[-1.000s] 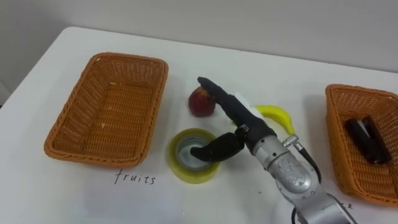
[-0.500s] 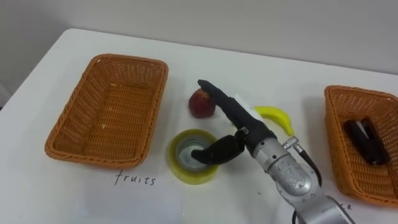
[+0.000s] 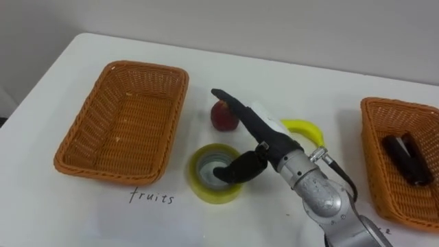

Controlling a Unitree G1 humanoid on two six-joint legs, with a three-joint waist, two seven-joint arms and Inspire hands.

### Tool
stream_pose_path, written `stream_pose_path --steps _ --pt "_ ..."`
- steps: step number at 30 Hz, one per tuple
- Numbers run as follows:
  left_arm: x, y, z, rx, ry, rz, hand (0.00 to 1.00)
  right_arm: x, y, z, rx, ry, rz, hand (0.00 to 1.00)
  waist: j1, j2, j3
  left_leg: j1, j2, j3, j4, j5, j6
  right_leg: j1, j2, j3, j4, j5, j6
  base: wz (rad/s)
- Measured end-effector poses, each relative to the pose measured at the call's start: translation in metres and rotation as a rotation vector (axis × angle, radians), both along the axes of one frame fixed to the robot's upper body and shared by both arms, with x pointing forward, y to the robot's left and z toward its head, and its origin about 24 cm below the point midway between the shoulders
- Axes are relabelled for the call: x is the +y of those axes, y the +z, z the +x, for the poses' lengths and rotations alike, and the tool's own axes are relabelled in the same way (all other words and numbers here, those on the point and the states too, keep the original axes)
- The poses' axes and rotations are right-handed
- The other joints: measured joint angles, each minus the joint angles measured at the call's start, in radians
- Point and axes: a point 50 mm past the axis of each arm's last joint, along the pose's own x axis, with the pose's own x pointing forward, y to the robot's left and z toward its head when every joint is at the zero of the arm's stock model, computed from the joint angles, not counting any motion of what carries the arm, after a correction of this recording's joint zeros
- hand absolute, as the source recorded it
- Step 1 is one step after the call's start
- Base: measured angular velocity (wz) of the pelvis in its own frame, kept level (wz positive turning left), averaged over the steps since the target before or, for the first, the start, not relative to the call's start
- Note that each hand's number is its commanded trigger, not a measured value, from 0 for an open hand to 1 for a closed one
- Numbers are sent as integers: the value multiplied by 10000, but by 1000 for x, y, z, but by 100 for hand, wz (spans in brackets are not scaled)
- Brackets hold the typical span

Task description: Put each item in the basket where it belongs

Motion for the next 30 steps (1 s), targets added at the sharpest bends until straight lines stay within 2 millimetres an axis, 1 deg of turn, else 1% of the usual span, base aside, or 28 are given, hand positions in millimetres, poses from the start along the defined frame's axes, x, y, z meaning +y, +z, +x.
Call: stream_pose_path --steps 4,8,10,12,22,27,30 --pt "0 -1 -3 95 41 -24 0 2 0 -1 16 80 20 0 30 -17 18 -46 7 -3 -7 23 -12 4 7 42 -7 10 -10 0" --pt "0 -1 -4 65 63 -115 0 2 1 -1 -76 132 75 0 41 -120 85 -54 19 -5 -31 35 -22 -2 21 -1 -1 16 -21 0" --pt "0 -2 -4 83 51 -144 0 3 2 -1 -217 180 153 0 50 -189 137 -63 22 -11 -104 34 -22 -8 26 -24 0 20 -26 0" --pt "0 -2 -3 74 41 -173 0 4 3 -1 -276 211 209 0 60 -219 153 -67 24 -13 -120 34 -23 -15 30 -28 -1 23 -29 0" --pt "0 -1 1 -91 -17 -194 0 7 6 -1 -566 122 445 0 75 -219 150 -61 20 -5 -143 35 -23 -35 37 -2 -36 23 -27 0" --pt "0 -1 6 -218 -57 -184 0 6 5 -2 -553 164 380 0 72 -183 151 -61 17 -5 -144 35 -23 -35 37 30 -42 23 -27 0" --pt "1 -1 6 -207 -56 -152 0 8 3 -4 -500 340 258 0 43 -173 144 -58 18 -10 -147 36 -23 -33 39 26 -42 23 -27 0"
